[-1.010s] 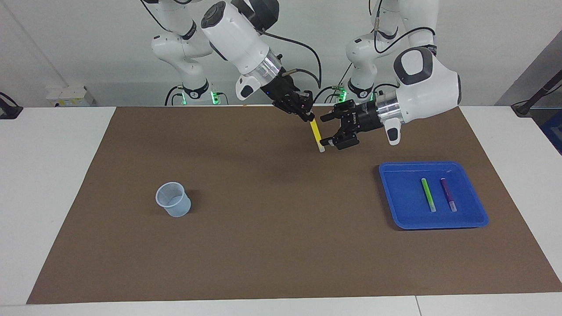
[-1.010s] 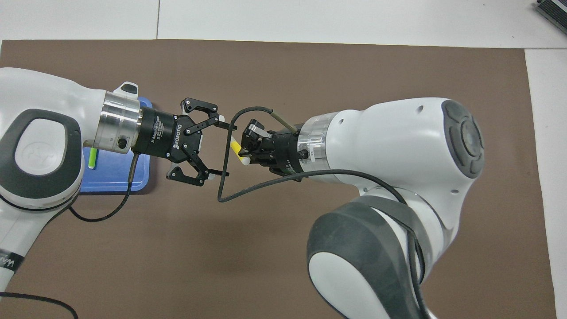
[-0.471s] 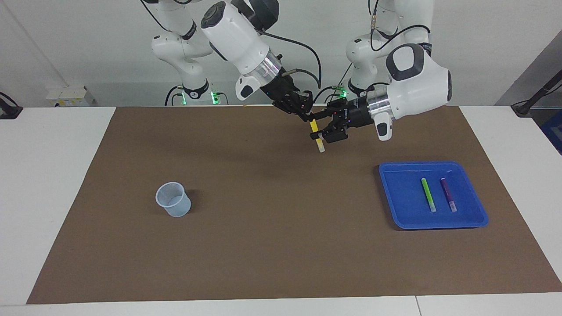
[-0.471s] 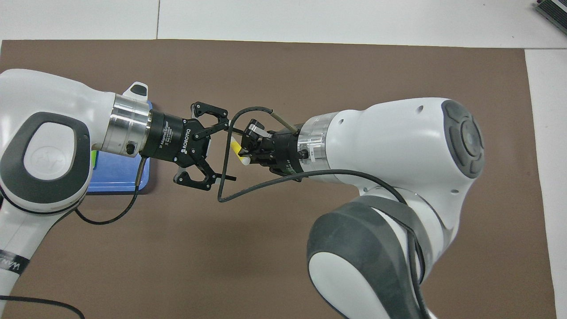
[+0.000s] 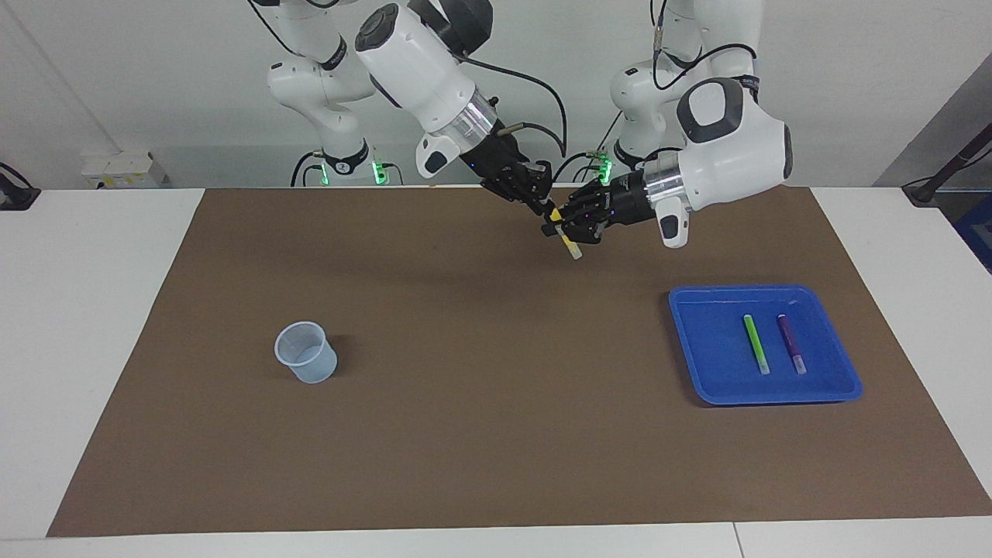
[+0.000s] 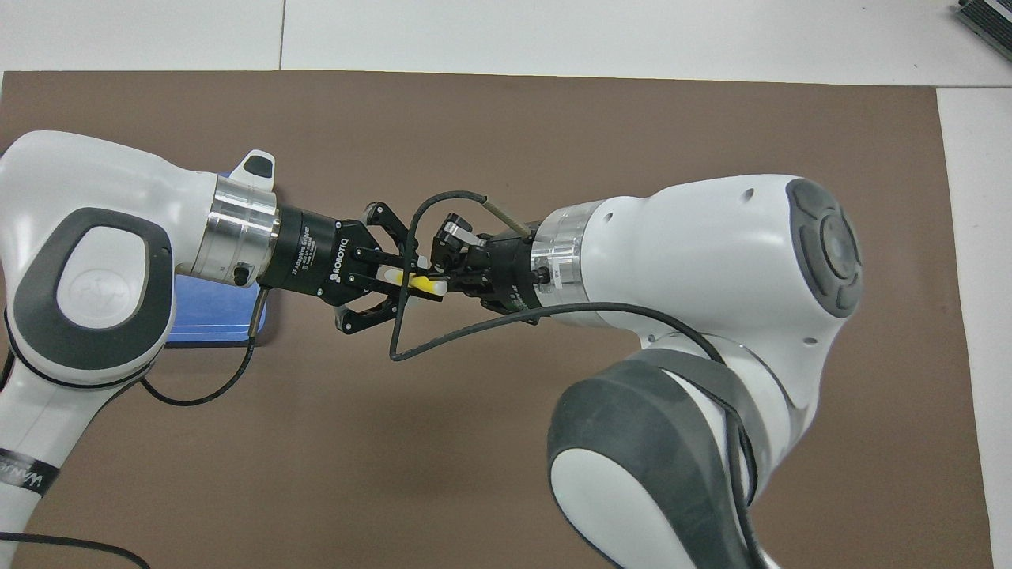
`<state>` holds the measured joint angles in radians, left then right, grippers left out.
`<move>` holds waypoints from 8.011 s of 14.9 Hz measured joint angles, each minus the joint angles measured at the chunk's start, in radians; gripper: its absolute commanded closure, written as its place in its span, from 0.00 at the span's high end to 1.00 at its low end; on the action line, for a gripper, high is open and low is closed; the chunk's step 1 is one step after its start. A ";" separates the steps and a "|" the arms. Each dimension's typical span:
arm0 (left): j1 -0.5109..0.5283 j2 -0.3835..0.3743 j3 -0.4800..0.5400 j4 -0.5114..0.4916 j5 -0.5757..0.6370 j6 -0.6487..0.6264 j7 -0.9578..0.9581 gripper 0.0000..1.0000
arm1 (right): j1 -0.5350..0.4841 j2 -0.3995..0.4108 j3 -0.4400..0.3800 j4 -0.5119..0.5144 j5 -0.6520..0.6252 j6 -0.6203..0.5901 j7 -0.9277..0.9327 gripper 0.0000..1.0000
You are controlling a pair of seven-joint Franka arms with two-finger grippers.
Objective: Right arm passes pens to left for tray arrangement
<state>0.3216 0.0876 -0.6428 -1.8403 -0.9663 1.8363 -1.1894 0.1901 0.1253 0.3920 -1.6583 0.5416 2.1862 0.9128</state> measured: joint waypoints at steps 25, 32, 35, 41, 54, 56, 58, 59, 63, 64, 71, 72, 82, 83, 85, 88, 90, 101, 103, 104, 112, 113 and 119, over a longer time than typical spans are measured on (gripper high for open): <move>0.028 -0.040 0.010 -0.069 0.560 -0.048 0.329 0.00 | -0.055 -0.007 -0.014 0.000 -0.039 -0.016 -0.141 1.00; 0.071 -0.050 0.020 -0.114 0.744 0.023 0.655 0.00 | -0.149 -0.025 -0.018 0.003 -0.199 -0.169 -0.487 1.00; 0.095 -0.034 0.022 -0.121 0.882 0.077 0.806 0.00 | -0.164 -0.045 -0.019 0.005 -0.326 -0.244 -0.554 1.00; 0.137 0.104 0.028 -0.074 1.105 0.126 1.049 0.00 | -0.227 -0.069 -0.021 0.005 -0.507 -0.370 -0.767 1.00; 0.170 0.390 0.024 0.056 1.342 0.239 1.178 0.00 | -0.353 -0.078 -0.022 0.003 -0.521 -0.475 -0.826 1.00; 0.171 0.390 0.025 0.051 1.342 0.235 1.178 0.00 | -0.359 -0.079 -0.022 0.009 -0.523 -0.476 -0.826 1.00; 0.172 0.390 0.028 0.047 1.343 0.225 1.178 0.00 | -0.363 -0.079 -0.025 0.039 -0.531 -0.482 -0.826 1.00; 0.172 0.390 0.028 0.046 1.343 0.222 1.178 0.00 | -0.361 -0.079 -0.037 0.058 -0.542 -0.492 -0.827 1.00; 0.172 0.390 0.028 0.033 1.343 0.211 1.177 0.00 | -0.284 -0.078 -0.141 0.080 -0.555 -0.507 -0.965 1.00; 0.172 0.390 0.028 0.029 1.343 0.211 1.177 0.00 | -0.261 -0.078 -0.157 0.080 -0.555 -0.508 -0.969 1.00; 0.177 0.386 0.026 0.015 1.343 0.212 1.174 0.24 | -0.157 -0.078 -0.265 0.115 -0.561 -0.548 -0.959 1.00; 0.178 0.386 0.026 0.015 1.343 0.212 1.174 0.24 | -0.157 -0.078 -0.267 0.121 -0.561 -0.559 -0.959 1.00; 0.179 0.386 0.021 0.015 1.343 0.212 1.174 1.00 | -0.161 -0.064 -0.326 0.114 -0.561 -0.596 -0.957 1.00; 0.179 0.386 0.018 0.015 1.343 0.213 1.174 1.00 | -0.162 -0.064 -0.326 0.115 -0.561 -0.595 -0.957 1.00; 0.179 0.385 0.016 0.016 1.343 0.214 1.174 1.00 | -0.162 -0.064 -0.326 0.116 -0.561 -0.586 -0.957 1.00; 0.182 0.383 0.017 0.021 1.343 0.254 1.174 1.00 | -0.167 -0.065 -0.340 0.116 -0.561 -0.581 -0.957 1.00; 0.182 0.377 0.017 0.023 1.343 0.268 1.174 1.00 | -0.168 -0.065 -0.380 0.117 -0.561 -0.581 -0.960 1.00; 0.181 0.274 0.009 0.027 1.343 0.272 1.174 1.00 | -0.159 -0.070 -0.398 0.128 -0.561 -0.578 -0.995 1.00; 0.181 0.251 0.006 0.028 1.343 0.264 1.174 1.00 | -0.159 -0.070 -0.398 0.128 -0.561 -0.578 -0.995 1.00; 0.181 0.241 0.000 0.029 1.343 0.251 1.174 1.00 | -0.159 -0.070 -0.398 0.128 -0.561 -0.578 -0.995 1.00; 0.195 0.165 -0.024 0.108 1.181 0.102 1.160 1.00 | -0.158 -0.070 -0.398 0.128 -0.551 -0.578 -0.995 1.00; 0.212 0.147 -0.024 0.119 1.151 0.079 1.162 1.00 | -0.158 -0.070 -0.398 0.128 -0.548 -0.578 -0.995 1.00; -0.021 0.079 0.218 0.206 1.128 -0.063 1.179 1.00 | -0.158 -0.070 -0.398 0.128 -0.539 -0.577 -0.994 1.00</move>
<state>0.3010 0.1664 -0.4250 -1.6338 0.1618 1.7735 -0.0108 0.0316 0.0552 -0.0061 -1.5303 0.0025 1.6095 -0.0815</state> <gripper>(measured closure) 0.000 0.000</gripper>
